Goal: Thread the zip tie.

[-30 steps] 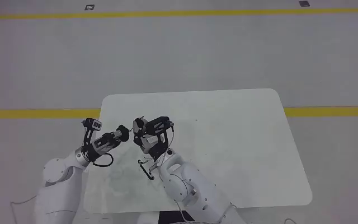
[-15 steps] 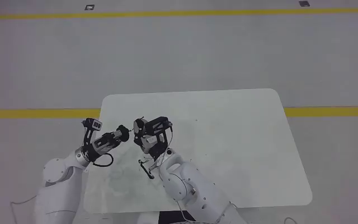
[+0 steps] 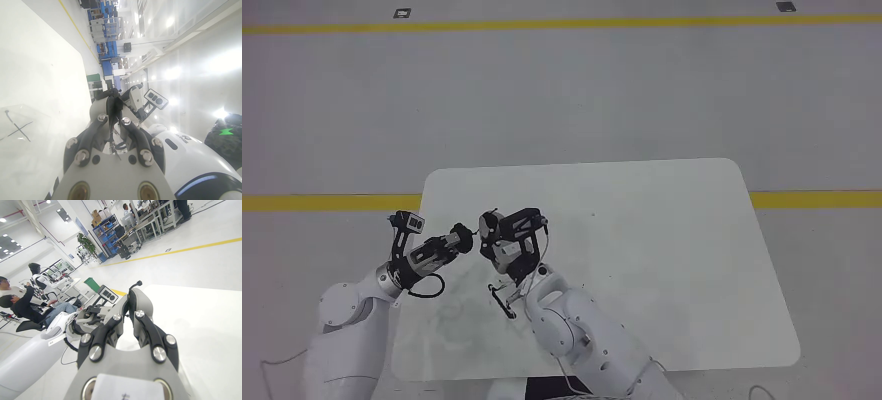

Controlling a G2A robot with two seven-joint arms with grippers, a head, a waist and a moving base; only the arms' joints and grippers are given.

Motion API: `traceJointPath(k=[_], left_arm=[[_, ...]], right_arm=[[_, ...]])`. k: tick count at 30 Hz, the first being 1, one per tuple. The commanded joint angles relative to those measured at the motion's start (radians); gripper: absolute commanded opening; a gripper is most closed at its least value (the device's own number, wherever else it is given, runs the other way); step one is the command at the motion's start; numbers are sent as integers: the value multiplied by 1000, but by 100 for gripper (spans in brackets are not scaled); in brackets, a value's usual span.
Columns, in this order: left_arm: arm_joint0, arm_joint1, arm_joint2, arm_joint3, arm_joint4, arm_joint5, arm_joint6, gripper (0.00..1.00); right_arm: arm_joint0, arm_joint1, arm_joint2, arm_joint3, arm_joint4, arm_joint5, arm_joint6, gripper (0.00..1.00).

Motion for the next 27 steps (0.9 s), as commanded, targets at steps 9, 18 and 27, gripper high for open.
traceJointPath(k=[9,18,27], left_arm=[[0,0,0,0,0,0,0,0],[0,0,0,0,0,0,0,0],[0,0,0,0,0,0,0,0]], right_arm=[[9,-3,-3,12,11,-1,0,0],[9,-2,-4,20,19,-23,3,0],[14,-4,-6,39,17,-4,17,0]])
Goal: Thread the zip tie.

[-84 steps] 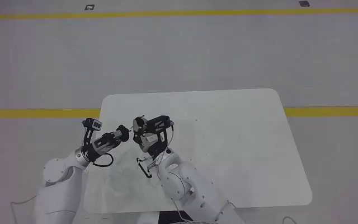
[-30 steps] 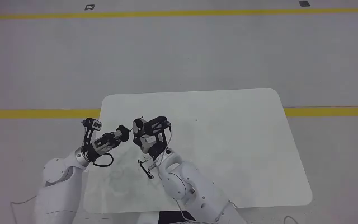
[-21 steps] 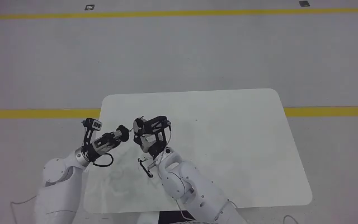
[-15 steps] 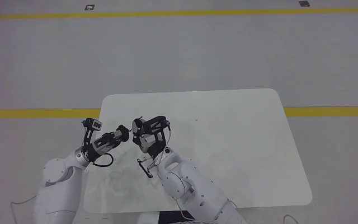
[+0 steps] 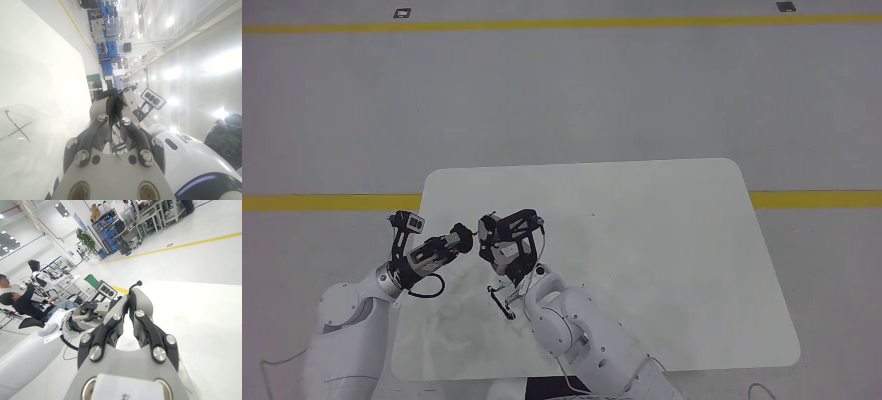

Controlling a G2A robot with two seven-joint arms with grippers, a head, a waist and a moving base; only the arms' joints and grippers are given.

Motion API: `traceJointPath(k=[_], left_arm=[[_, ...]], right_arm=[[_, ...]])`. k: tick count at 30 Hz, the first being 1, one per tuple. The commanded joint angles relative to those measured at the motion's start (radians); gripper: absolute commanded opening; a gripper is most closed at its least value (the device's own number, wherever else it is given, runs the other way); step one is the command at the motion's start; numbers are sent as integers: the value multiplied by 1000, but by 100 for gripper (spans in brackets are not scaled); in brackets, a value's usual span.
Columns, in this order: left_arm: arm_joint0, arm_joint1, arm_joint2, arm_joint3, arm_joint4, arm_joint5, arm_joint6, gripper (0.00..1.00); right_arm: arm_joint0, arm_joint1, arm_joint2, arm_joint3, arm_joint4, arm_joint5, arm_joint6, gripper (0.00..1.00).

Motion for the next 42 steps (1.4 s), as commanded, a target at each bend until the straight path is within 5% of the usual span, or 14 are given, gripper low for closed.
traceJointPath(k=[1,22,23,25,39,42], left_arm=[[0,0,0,0,0,0,0,0],[0,0,0,0,0,0,0,0],[0,0,0,0,0,0,0,0],[0,0,0,0,0,0,0,0],[0,0,0,0,0,0,0,0],[0,0,0,0,0,0,0,0]], right_arm=[[2,-1,-1,4,-4,7,2,0],[16,-10,-26,33,17,-5,-5,0],[16,-10,-26,34,16,-4,-3,41],[16,-11,-26,31,13,1,-2,100],[-5,-4,-8,-15,-30,26,-29,100],[-12,-3,-7,-25,-37,31,-29,84]])
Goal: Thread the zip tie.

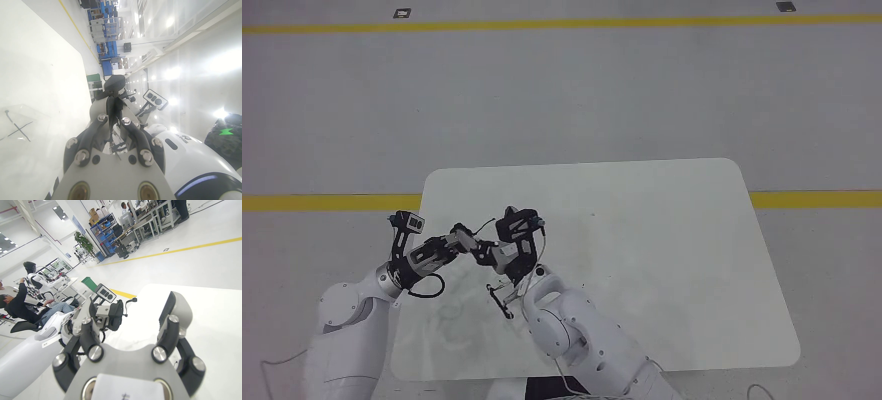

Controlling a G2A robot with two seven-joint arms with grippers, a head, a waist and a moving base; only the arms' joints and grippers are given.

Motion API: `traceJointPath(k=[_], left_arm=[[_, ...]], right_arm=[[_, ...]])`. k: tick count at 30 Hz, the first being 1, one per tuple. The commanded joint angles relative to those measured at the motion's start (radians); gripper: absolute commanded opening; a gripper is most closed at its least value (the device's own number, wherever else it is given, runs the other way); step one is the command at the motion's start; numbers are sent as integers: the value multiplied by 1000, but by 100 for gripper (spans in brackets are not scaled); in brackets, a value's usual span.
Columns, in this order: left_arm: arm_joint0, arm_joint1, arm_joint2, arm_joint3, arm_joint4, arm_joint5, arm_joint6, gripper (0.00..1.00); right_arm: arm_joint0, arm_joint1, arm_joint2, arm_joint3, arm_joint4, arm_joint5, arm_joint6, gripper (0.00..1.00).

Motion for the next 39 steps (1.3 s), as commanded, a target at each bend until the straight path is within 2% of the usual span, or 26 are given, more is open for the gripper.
traceJointPath(k=[1,2,5,6,7,16,19,22,23,39], left_arm=[[0,0,0,0,0,0,0,0],[0,0,0,0,0,0,0,0],[0,0,0,0,0,0,0,0],[0,0,0,0,0,0,0,0],[0,0,0,0,0,0,0,0],[0,0,0,0,0,0,0,0],[0,0,0,0,0,0,0,0],[0,0,0,0,0,0,0,0],[0,0,0,0,0,0,0,0],[0,0,0,0,0,0,0,0]], right_arm=[[-5,1,0,-8,-3,3,4,85],[-8,1,0,-12,-3,4,7,84],[-17,3,2,-24,3,6,18,69],[-19,3,4,-28,6,5,20,63],[-21,4,5,-32,9,4,20,50],[-27,10,9,-51,11,9,14,33],[-24,10,5,-52,11,10,16,21],[-20,10,1,-50,8,14,16,3],[-20,10,0,-49,8,15,15,0],[-4,6,-10,-23,-25,33,18,0]])
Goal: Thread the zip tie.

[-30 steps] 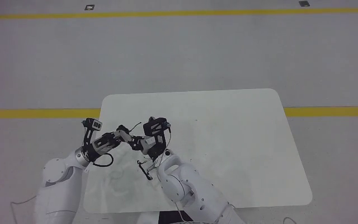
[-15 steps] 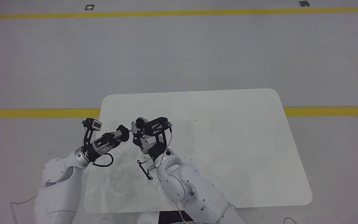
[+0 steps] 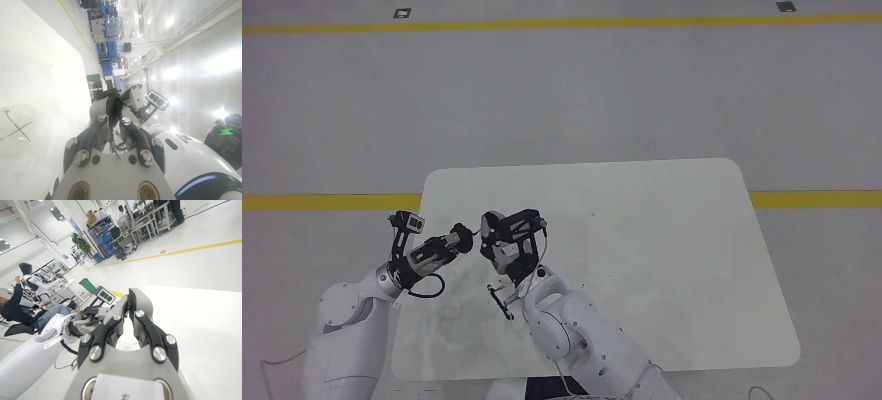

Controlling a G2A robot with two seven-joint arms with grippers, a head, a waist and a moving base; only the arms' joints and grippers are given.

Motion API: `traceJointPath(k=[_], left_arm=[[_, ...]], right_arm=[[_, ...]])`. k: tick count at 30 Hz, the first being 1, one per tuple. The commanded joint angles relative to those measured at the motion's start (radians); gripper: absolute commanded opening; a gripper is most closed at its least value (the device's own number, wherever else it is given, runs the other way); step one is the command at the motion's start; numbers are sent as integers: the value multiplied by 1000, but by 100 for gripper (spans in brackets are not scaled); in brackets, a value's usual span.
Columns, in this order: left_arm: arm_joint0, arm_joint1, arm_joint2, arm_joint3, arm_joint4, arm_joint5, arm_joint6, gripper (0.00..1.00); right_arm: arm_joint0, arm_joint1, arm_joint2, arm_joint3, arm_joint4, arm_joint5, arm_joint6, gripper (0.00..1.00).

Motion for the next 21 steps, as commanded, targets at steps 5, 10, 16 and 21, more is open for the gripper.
traceJointPath(k=[5,10,16,21], left_arm=[[0,0,0,0,0,0,0,0],[0,0,0,0,0,0,0,0],[0,0,0,0,0,0,0,0],[0,0,0,0,0,0,0,0]], right_arm=[[17,-7,-14,31,4,6,0,0],[28,-14,-21,52,21,5,-12,0],[34,-20,-29,69,33,3,-21,0],[37,-23,-32,83,47,5,-31,0]])
